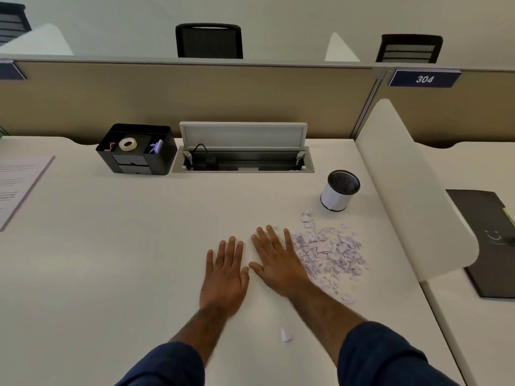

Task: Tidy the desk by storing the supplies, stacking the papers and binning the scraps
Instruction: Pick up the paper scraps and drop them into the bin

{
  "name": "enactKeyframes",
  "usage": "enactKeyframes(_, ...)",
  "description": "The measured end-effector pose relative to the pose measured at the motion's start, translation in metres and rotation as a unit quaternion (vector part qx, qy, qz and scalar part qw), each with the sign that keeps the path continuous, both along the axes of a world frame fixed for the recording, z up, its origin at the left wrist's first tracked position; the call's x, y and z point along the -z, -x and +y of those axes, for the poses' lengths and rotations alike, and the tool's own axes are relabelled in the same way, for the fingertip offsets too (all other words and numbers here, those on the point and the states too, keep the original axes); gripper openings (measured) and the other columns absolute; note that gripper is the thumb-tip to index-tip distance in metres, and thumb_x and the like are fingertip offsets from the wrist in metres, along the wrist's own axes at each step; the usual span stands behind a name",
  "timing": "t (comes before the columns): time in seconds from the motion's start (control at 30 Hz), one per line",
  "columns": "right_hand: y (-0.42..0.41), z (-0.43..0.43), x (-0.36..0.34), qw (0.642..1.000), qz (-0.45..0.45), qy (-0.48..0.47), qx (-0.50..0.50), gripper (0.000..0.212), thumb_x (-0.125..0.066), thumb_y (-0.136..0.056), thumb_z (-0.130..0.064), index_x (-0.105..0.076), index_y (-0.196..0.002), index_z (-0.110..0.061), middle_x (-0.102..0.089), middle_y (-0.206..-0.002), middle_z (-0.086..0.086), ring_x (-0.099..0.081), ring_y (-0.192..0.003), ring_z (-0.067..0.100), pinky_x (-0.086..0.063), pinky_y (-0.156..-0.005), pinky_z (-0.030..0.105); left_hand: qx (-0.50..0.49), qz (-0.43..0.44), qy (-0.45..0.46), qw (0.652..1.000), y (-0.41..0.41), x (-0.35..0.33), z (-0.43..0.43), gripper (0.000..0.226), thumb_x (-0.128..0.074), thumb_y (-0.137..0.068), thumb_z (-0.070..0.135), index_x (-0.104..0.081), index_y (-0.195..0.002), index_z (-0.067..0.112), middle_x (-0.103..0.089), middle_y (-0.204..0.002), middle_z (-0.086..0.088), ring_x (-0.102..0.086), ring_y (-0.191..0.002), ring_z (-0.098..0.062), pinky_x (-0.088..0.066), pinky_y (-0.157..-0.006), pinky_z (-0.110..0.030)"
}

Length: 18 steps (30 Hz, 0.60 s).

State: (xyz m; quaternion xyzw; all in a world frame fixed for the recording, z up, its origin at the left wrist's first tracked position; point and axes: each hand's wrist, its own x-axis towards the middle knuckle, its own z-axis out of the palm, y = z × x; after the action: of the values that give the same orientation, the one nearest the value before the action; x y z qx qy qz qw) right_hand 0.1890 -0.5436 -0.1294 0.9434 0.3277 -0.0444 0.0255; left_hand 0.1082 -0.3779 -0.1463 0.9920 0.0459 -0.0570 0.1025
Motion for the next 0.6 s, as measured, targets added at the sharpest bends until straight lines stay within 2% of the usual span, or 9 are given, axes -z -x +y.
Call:
enactKeyframes(0.1, -0.019, -0.023, 0.004, 0.997, 0.015, 0.008, 0.079, 0.079, -0.011, -0.097, -0.066, -0.011, -0.159, -0.017, -0.003, -0.168, 0.006, 0.005, -0.154, 0.025, 0.008, -0.12, 0.058, -0.003, 0.006, 0.003, 1.0, 0.001, -0.002, -0.001, 0.067, -0.002, -0.101, 0.048, 0.018, -0.161, 0.025, 0.026, -0.169, 0.003, 0.025, -0.155, -0.018, 0.009, -0.129, -0.046)
enactKeyframes(0.2, -0.021, -0.044, -0.002, 0.988, -0.001, 0.011, 0.152, 0.079, -0.009, -0.097, -0.064, -0.016, -0.158, -0.014, -0.007, -0.167, 0.009, 0.001, -0.154, 0.027, 0.003, -0.12, 0.06, -0.003, 0.01, 0.007, 1.0, 0.0, -0.003, -0.001, 0.067, -0.003, -0.102, 0.047, 0.018, -0.161, 0.025, 0.027, -0.169, 0.003, 0.024, -0.156, -0.018, 0.007, -0.129, -0.047)
enactKeyframes(0.23, -0.012, -0.046, -0.005, 0.99, -0.01, -0.003, 0.144, 0.077, -0.011, -0.099, -0.063, -0.019, -0.158, -0.014, -0.009, -0.167, 0.009, -0.001, -0.155, 0.027, 0.0, -0.12, 0.061, -0.004, 0.009, 0.005, 1.0, 0.001, -0.002, -0.001, 0.067, -0.004, -0.102, 0.047, 0.018, -0.162, 0.025, 0.026, -0.169, 0.002, 0.024, -0.156, -0.019, 0.007, -0.129, -0.047)
enactKeyframes(0.3, 0.023, -0.047, -0.011, 0.997, -0.015, -0.046, 0.057, 0.074, -0.016, -0.101, -0.062, -0.021, -0.158, -0.014, -0.007, -0.167, 0.007, 0.0, -0.155, 0.026, -0.006, -0.12, 0.061, -0.003, 0.003, 0.002, 1.0, 0.0, 0.001, 0.0, 0.067, -0.004, -0.102, 0.048, 0.015, -0.162, 0.024, 0.023, -0.17, 0.001, 0.021, -0.157, -0.02, 0.005, -0.129, -0.048)
enactKeyframes(0.37, 0.072, -0.045, -0.018, 0.996, 0.008, -0.068, -0.063, 0.074, -0.02, -0.102, -0.062, -0.018, -0.158, -0.014, -0.005, -0.168, 0.006, 0.002, -0.155, 0.024, -0.002, -0.12, 0.059, 0.0, -0.001, 0.004, 1.0, 0.0, 0.003, 0.0, 0.067, -0.006, -0.103, 0.047, 0.013, -0.163, 0.023, 0.02, -0.17, 0.001, 0.018, -0.158, -0.021, 0.004, -0.129, -0.049)
enactKeyframes(0.43, 0.112, -0.047, -0.017, 0.988, 0.032, -0.046, -0.146, 0.075, -0.02, -0.102, -0.062, -0.015, -0.158, -0.013, -0.004, -0.168, 0.006, 0.003, -0.155, 0.024, 0.004, -0.12, 0.057, 0.002, 0.001, -0.002, 1.0, 0.0, 0.004, 0.0, 0.066, -0.009, -0.105, 0.046, 0.014, -0.163, 0.023, 0.02, -0.171, 0.0, 0.019, -0.157, -0.021, 0.004, -0.129, -0.049)
enactKeyframes(0.5, 0.128, -0.056, -0.007, 0.983, 0.028, -0.013, -0.179, 0.074, -0.019, -0.103, -0.061, -0.014, -0.159, -0.013, -0.005, -0.168, 0.006, 0.004, -0.155, 0.024, 0.0, -0.119, 0.059, 0.002, 0.007, -0.008, 1.0, 0.0, 0.002, 0.0, 0.066, -0.007, -0.105, 0.047, 0.016, -0.162, 0.023, 0.021, -0.17, 0.0, 0.02, -0.157, -0.021, 0.004, -0.129, -0.049)
enactKeyframes(0.6, 0.116, -0.074, -0.002, 0.991, 0.005, -0.006, -0.133, 0.067, -0.023, -0.105, -0.054, -0.02, -0.158, -0.013, -0.011, -0.167, 0.006, -0.002, -0.155, 0.025, -0.007, -0.119, 0.059, 0.001, 0.007, 0.005, 1.0, 0.001, 0.0, 0.0, 0.067, -0.006, -0.102, 0.047, 0.014, -0.163, 0.024, 0.02, -0.171, 0.001, 0.019, -0.157, -0.02, 0.006, -0.129, -0.047)
